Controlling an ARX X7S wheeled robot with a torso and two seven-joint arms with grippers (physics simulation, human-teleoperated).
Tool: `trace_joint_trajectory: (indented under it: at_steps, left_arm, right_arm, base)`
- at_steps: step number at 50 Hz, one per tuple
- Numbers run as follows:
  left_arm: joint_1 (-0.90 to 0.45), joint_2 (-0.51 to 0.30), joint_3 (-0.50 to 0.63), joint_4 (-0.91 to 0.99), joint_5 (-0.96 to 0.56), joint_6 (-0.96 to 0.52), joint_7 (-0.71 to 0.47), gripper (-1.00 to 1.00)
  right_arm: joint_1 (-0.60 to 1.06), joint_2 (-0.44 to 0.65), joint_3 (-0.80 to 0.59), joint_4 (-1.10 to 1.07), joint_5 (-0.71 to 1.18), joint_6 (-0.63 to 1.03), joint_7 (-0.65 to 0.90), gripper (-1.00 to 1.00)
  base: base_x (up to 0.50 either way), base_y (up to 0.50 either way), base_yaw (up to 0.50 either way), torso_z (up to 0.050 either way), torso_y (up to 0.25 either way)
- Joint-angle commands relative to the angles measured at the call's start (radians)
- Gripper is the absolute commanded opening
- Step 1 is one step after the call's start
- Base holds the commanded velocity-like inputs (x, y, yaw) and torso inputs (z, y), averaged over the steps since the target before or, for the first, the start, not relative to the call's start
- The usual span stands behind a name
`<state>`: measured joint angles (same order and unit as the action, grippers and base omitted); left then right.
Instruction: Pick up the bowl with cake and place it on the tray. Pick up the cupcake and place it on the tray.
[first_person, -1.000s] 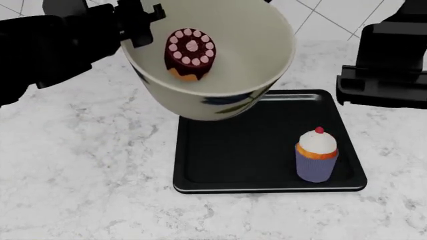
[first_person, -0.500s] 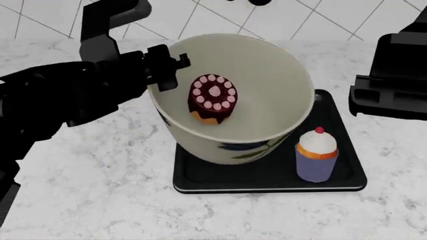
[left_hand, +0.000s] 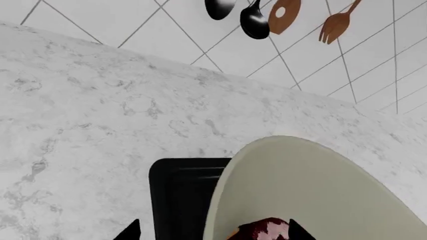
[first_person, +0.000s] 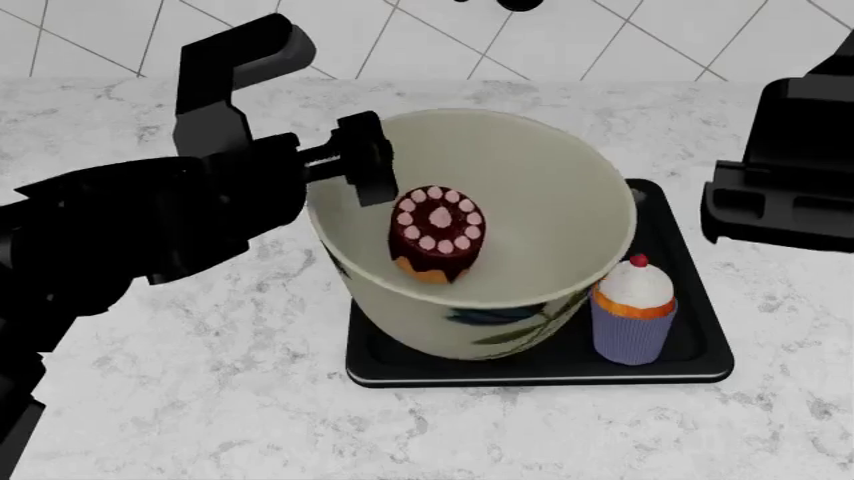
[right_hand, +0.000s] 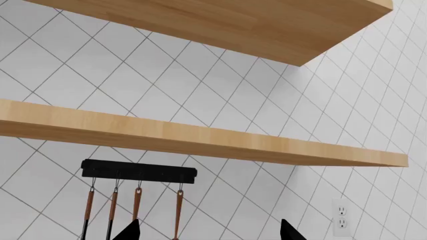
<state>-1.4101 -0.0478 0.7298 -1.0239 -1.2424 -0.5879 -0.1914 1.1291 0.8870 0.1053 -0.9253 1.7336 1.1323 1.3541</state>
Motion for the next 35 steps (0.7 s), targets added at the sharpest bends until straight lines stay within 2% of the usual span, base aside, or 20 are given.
trace_joint_trajectory:
  at_steps: [1, 13, 18, 21, 22, 25, 30, 32, 33, 34, 35]
  left_arm:
    - [0.011, -0.020, -0.025, 0.079, -0.041, 0.019, -0.096, 1.00]
    - [0.027, -0.080, -0.064, 0.286, -0.089, 0.014, -0.147, 1.00]
    - [-0.028, -0.190, -0.168, 0.579, -0.171, -0.001, -0.313, 1.00]
    - [-0.073, -0.271, -0.226, 0.740, -0.158, 0.037, -0.418, 1.00]
    - [-0.083, -0.309, -0.241, 0.799, -0.108, 0.078, -0.452, 1.00]
    - [-0.084, -0.364, -0.284, 0.853, -0.090, 0.113, -0.508, 1.00]
    - [0.045, -0.513, -0.325, 1.081, -0.027, 0.166, -0.599, 1.00]
    - [0.230, -0.590, -0.318, 1.214, 0.001, 0.199, -0.620, 1.00]
    - [0.276, -0.606, -0.317, 1.236, 0.000, 0.207, -0.617, 1.00]
    - [0.403, -0.634, -0.317, 1.276, 0.001, 0.238, -0.620, 1.00]
    - [0.456, -0.646, -0.307, 1.291, 0.014, 0.248, -0.611, 1.00]
  right_arm:
    - [-0.005, 0.002, -0.001, -0.003, -0.001, -0.007, 0.000, 1.00]
    - [-0.002, -0.002, -0.008, -0.001, -0.015, -0.008, -0.010, 1.00]
    - [-0.014, -0.008, -0.003, -0.002, -0.035, -0.008, -0.025, 1.00]
    - [-0.006, -0.009, -0.006, -0.001, -0.039, -0.008, -0.029, 1.00]
    - [-0.007, -0.013, -0.008, 0.000, -0.049, -0.006, -0.034, 1.00]
    - [-0.011, -0.027, -0.014, 0.006, -0.072, -0.003, -0.049, 1.00]
    - [-0.038, -0.096, 0.014, 0.022, -0.198, -0.036, -0.172, 1.00]
    - [-0.060, -0.159, 0.049, 0.024, -0.269, -0.100, -0.266, 1.00]
    - [-0.067, -0.171, 0.052, 0.024, -0.288, -0.110, -0.282, 1.00]
    - [-0.090, -0.196, 0.054, 0.026, -0.315, -0.129, -0.317, 1.00]
    - [-0.104, -0.208, 0.058, 0.028, -0.328, -0.140, -0.332, 1.00]
  base:
    - [0.00, 0.00, 0.00, 0.000, 0.000]
    - [0.00, 0.00, 0.00, 0.000, 0.000]
    - [0.00, 0.00, 0.00, 0.000, 0.000]
    - [0.00, 0.00, 0.00, 0.000, 0.000]
    - [0.00, 0.00, 0.00, 0.000, 0.000]
    - [0.00, 0.00, 0.00, 0.000, 0.000]
    - [0.00, 0.00, 0.00, 0.000, 0.000]
    - [0.00, 0.00, 0.00, 0.000, 0.000]
    - [0.00, 0.00, 0.00, 0.000, 0.000]
    - [0.00, 0.00, 0.00, 0.000, 0.000]
    - [0.00, 0.00, 0.00, 0.000, 0.000]
